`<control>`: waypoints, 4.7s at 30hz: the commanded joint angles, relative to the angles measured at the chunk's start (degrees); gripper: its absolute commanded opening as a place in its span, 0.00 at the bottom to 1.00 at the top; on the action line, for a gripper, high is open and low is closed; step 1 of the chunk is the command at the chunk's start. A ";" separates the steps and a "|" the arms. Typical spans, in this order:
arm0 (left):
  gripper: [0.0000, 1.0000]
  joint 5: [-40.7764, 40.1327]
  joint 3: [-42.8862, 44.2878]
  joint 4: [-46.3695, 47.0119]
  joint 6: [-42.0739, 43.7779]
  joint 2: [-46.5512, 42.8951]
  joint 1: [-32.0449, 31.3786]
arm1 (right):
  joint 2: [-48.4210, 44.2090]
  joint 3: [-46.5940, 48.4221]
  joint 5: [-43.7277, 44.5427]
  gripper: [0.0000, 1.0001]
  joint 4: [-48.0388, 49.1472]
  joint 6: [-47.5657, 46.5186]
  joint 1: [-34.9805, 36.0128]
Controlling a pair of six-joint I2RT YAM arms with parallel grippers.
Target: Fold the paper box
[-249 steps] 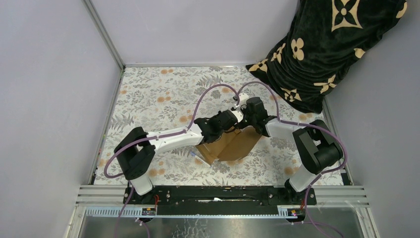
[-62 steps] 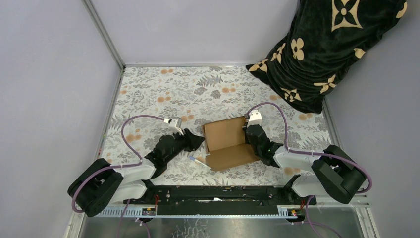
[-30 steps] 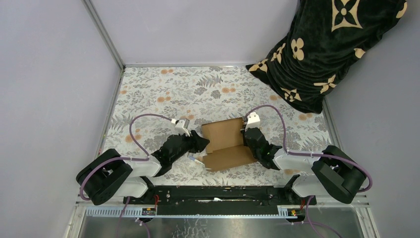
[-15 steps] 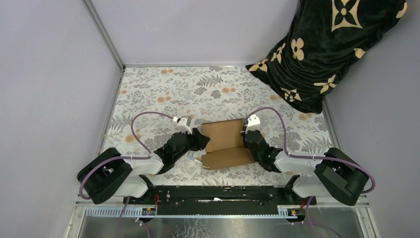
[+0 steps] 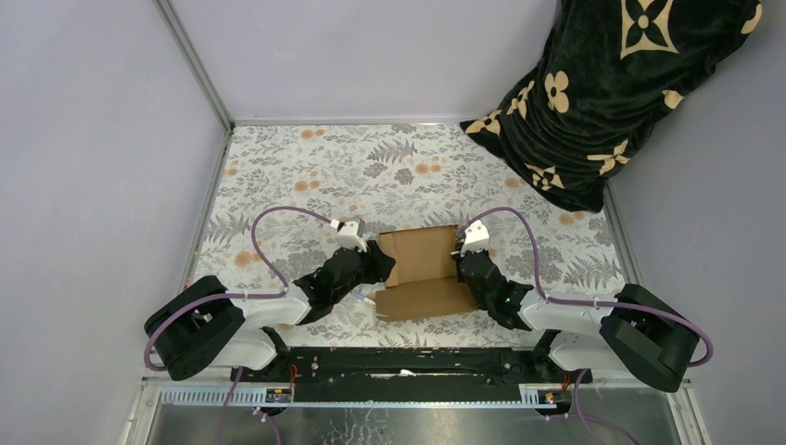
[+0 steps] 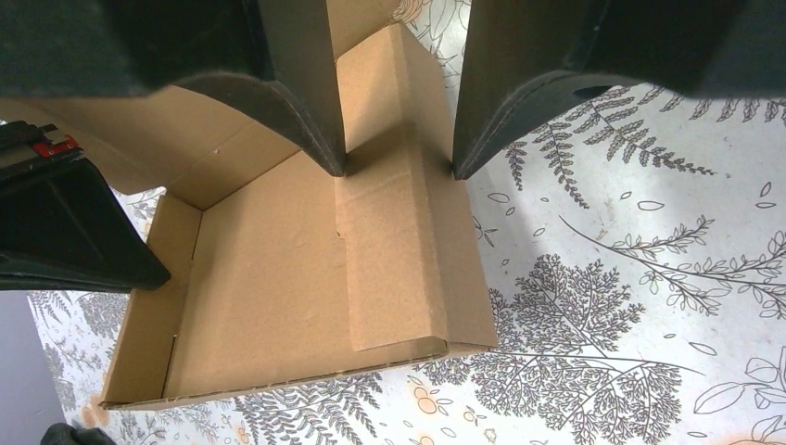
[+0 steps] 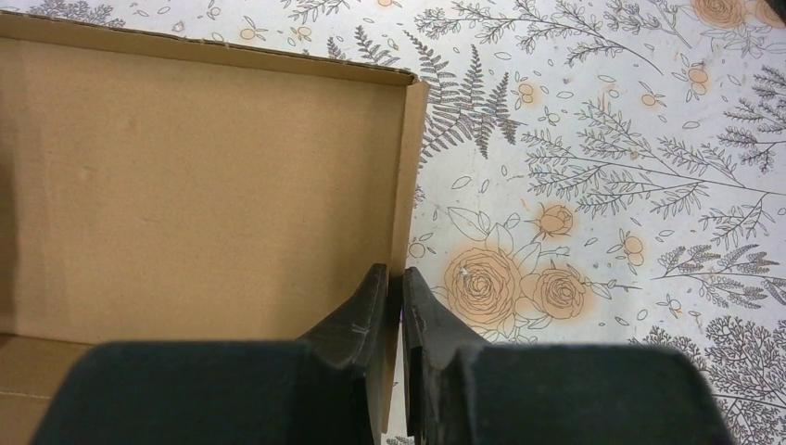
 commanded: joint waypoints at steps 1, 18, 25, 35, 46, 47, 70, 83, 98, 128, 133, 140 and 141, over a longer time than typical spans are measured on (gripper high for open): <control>0.52 -4.41 1.67 -1.61 0.79 0.47 -1.32 | -2.28 -0.62 0.02 0.00 3.22 -1.16 2.14; 0.34 -13.20 3.14 -8.32 -0.20 -0.95 -4.81 | -6.06 -3.49 1.47 0.00 6.24 -3.31 6.62; 0.27 -16.36 4.61 -11.14 -0.11 -1.27 -6.28 | -6.13 -3.56 2.23 0.00 6.42 -3.71 7.48; 0.11 -24.19 8.41 -19.62 -0.65 -1.59 -9.59 | -6.46 -3.18 5.18 0.00 4.65 -3.06 8.34; 0.08 -33.93 13.16 -29.25 -1.53 -0.84 -13.63 | -6.15 -2.34 8.05 0.00 3.69 -2.65 8.80; 0.07 -34.46 13.62 -29.86 -1.62 -0.50 -13.85 | -6.30 -2.42 8.23 0.00 3.71 -2.66 8.81; 0.00 -44.23 23.46 -50.88 -4.92 4.25 -15.66 | -8.07 0.50 14.62 0.00 -1.05 -1.65 8.90; 0.00 -44.79 26.64 -58.50 -6.18 2.45 -15.87 | -10.49 0.66 16.50 0.00 -3.12 -1.25 8.89; 0.01 -46.91 30.57 -66.78 -9.29 3.42 -15.87 | -11.92 1.00 17.57 0.00 -4.43 -0.12 8.89; 0.00 -24.54 44.44 -57.78 3.47 24.12 -1.50 | 8.96 23.88 -6.22 0.00 -30.28 8.17 -6.97; 0.00 -23.13 44.79 -57.44 4.22 24.30 -0.75 | 13.11 27.31 -6.42 0.00 -35.69 9.00 -7.43; 0.00 -20.50 45.31 -56.18 4.04 24.56 -0.46 | 17.60 31.27 -6.07 0.00 -40.46 8.65 -7.63; 0.00 -19.85 45.64 -56.22 4.00 24.82 -0.48 | 17.87 31.30 -6.41 0.00 -40.51 8.46 -7.60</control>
